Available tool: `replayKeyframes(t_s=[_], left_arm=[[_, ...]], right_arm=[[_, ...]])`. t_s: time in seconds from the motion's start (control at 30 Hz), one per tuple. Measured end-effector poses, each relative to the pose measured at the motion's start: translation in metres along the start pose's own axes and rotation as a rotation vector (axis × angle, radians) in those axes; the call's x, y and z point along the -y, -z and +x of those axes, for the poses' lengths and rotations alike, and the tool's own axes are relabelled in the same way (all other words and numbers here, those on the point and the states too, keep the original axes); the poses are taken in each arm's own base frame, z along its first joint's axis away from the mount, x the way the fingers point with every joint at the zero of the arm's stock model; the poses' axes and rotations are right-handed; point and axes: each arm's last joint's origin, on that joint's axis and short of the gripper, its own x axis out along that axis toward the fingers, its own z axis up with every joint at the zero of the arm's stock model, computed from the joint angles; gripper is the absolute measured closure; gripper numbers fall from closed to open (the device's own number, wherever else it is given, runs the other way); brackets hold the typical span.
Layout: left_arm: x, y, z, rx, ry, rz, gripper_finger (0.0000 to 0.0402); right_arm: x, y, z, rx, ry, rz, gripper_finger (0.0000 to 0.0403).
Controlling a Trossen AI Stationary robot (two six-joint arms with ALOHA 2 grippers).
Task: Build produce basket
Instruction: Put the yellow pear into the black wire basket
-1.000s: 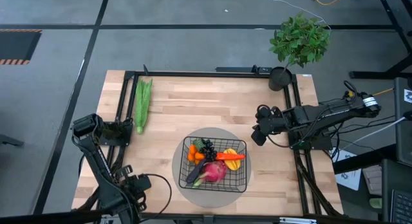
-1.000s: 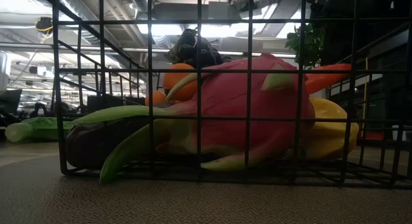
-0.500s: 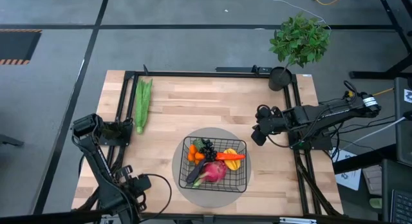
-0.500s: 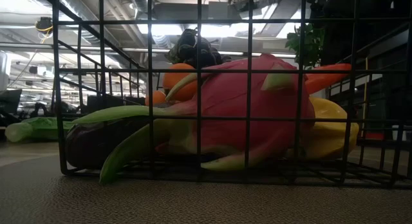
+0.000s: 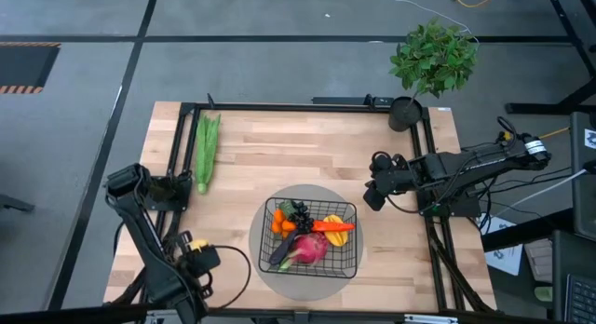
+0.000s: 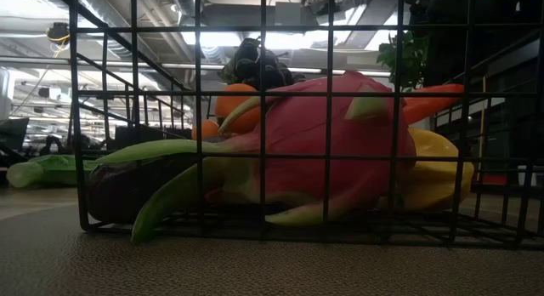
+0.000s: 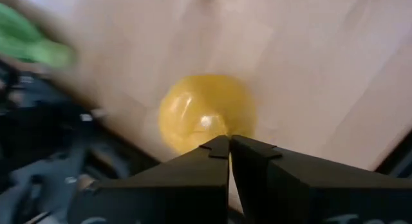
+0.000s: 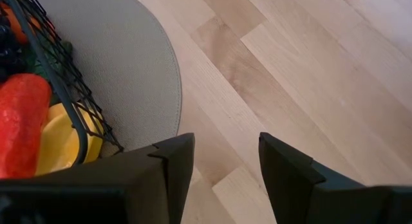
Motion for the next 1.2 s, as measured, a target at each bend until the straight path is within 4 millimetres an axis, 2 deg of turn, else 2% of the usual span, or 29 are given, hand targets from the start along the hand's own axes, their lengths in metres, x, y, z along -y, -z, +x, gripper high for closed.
replayKeyframes(t_s=[0.13,0.37,0.57,0.73,0.9,1.0,1.2], left_arm=[[-0.005,-0.012,-0.016,0.055,-0.006,0.034,0.0401],[-0.008,-0.050,-0.047,0.404,0.010,0.228,0.0401],[-0.017,-0.086,-0.066,0.465,0.001,0.316,0.0401],[-0.024,-0.106,-0.075,0.538,-0.042,0.362,0.0401],[-0.021,-0.128,-0.075,0.610,-0.042,0.422,0.0401],[-0.015,-0.137,-0.075,0.608,0.035,0.478,0.0401],[-0.009,-0.147,-0.077,0.601,0.170,0.461,0.0389]], right_arm=[[0.000,0.000,0.000,0.000,0.000,0.013,0.0241],[0.000,0.000,0.000,-0.015,-0.014,0.014,0.0241],[0.000,0.001,0.000,-0.019,-0.018,-0.003,0.0241],[0.000,0.001,0.000,-0.019,-0.018,-0.007,0.0241],[0.000,0.001,0.000,-0.019,-0.018,-0.009,0.0241],[0.000,0.001,0.000,-0.019,-0.018,-0.009,0.0241],[0.000,0.001,0.000,-0.019,-0.018,-0.009,0.0241]])
